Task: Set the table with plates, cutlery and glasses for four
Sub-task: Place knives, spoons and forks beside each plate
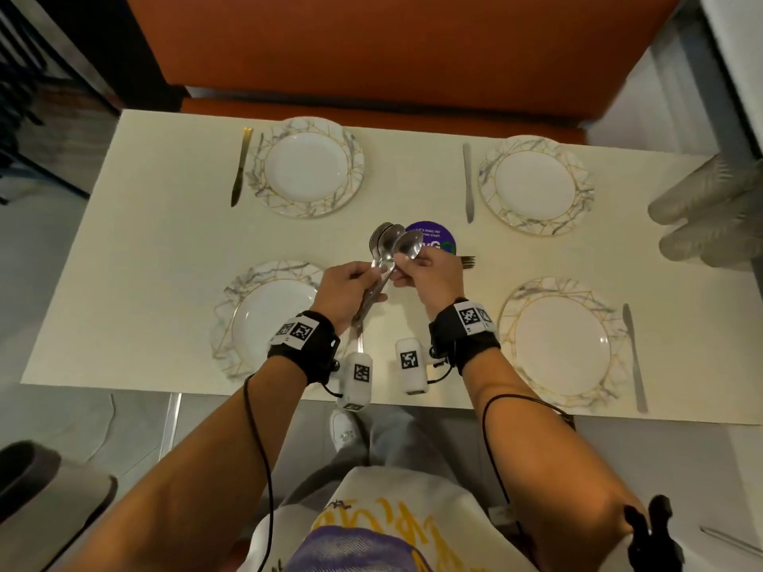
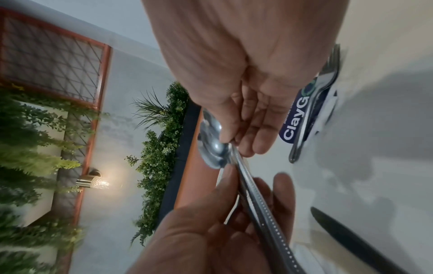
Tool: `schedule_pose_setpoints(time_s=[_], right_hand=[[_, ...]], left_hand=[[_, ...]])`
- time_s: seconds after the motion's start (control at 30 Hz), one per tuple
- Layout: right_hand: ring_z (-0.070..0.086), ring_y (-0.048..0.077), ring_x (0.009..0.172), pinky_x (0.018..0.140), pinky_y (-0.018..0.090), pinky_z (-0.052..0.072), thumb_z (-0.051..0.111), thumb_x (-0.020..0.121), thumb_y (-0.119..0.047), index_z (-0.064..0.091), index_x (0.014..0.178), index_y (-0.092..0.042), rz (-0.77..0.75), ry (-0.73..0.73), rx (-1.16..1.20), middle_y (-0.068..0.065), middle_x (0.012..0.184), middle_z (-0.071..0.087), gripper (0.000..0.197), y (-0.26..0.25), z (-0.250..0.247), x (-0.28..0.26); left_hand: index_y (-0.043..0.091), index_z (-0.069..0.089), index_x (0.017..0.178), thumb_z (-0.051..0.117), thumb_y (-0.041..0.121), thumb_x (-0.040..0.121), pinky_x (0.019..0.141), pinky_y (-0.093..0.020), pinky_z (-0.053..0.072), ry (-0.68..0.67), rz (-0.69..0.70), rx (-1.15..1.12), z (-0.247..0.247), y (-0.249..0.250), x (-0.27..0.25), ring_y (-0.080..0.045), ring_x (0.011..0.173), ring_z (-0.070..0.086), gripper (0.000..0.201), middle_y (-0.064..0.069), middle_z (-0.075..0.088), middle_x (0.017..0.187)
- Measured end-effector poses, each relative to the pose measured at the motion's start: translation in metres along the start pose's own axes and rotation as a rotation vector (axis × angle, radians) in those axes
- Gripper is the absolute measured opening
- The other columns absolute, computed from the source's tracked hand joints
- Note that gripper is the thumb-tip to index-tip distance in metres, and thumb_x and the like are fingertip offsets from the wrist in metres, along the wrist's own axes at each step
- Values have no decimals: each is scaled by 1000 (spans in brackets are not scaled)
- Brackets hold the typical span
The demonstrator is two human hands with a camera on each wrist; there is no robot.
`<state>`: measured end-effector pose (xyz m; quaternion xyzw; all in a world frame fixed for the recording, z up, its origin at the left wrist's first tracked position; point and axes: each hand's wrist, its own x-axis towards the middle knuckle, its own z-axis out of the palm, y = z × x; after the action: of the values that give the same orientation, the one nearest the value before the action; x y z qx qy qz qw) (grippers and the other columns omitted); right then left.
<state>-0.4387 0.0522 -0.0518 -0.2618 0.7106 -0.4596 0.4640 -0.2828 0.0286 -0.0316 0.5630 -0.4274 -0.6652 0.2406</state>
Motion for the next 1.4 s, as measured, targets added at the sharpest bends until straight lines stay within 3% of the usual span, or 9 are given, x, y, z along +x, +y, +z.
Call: schedule_pose_setpoints(time_s=[0.2,0.4,0.53,0.63,0.73,0.83,0.9,1.1,1.4], right_hand=[[75,29,69,76,46,65,79,86,-7,72,98,-1,86,9,-22,16,79,77,15,25,2,-20],[70,22,60,56,26,62,82,82,-1,66,89,-11,184,7,-261,14,80,75,20,54,15,-27],[72,24,59,64,38,64,85,78,-2,66,83,-12,183,16,-391,13,79,75,22,72,30,-21],[67,19,67,65,27,56,88,74,-11,69,84,-12,115,42,-504,3,79,72,22,80,36,-17],[59,14,73,61,16,42,90,74,-15,68,94,-12,111,61,-535,2,85,66,29,82,35,-17],[63,17,79,73,23,49,91,74,-18,63,105,-14,122,64,-539,3,90,67,42,85,32,-18],[63,18,79,76,28,53,92,73,-18,64,101,-14,108,58,-547,3,88,66,40,87,32,-17],[58,13,74,70,21,44,91,74,-16,63,97,-15,89,26,-572,0,84,64,36,87,31,-16],[60,14,74,79,30,55,91,74,-22,65,104,-13,77,23,-551,-1,82,64,40,87,30,-18]], left_hand=[[10,77,103,66,22,99,80,-48,52,114,2,80,-38,-20,-10,-16,72,66,17,-8,69,81],[12,77,99,65,23,100,87,-66,54,186,-11,112,-66,-31,-18,-12,72,68,16,-6,71,82],[16,79,99,66,25,99,86,-67,54,206,-12,114,-75,-37,-18,-14,75,69,15,-5,72,84],[17,78,99,66,26,99,87,-64,55,210,-10,95,-76,-39,-14,-15,77,69,15,-7,72,85],[15,77,99,65,23,100,91,-52,61,207,-4,78,-74,-38,-10,-16,78,69,14,-7,72,86],[14,76,100,63,19,102,90,-40,62,198,12,56,-72,-38,-7,-15,77,66,14,-8,71,86],[13,76,101,62,18,102,89,-37,62,197,18,53,-71,-39,-6,-14,76,65,14,-9,70,87],[12,78,104,63,19,102,81,-28,62,193,19,54,-69,-44,-3,-14,78,65,16,-9,70,87],[14,75,99,66,18,100,82,-34,61,190,22,64,-66,-47,-1,-17,79,64,10,-7,72,87]])
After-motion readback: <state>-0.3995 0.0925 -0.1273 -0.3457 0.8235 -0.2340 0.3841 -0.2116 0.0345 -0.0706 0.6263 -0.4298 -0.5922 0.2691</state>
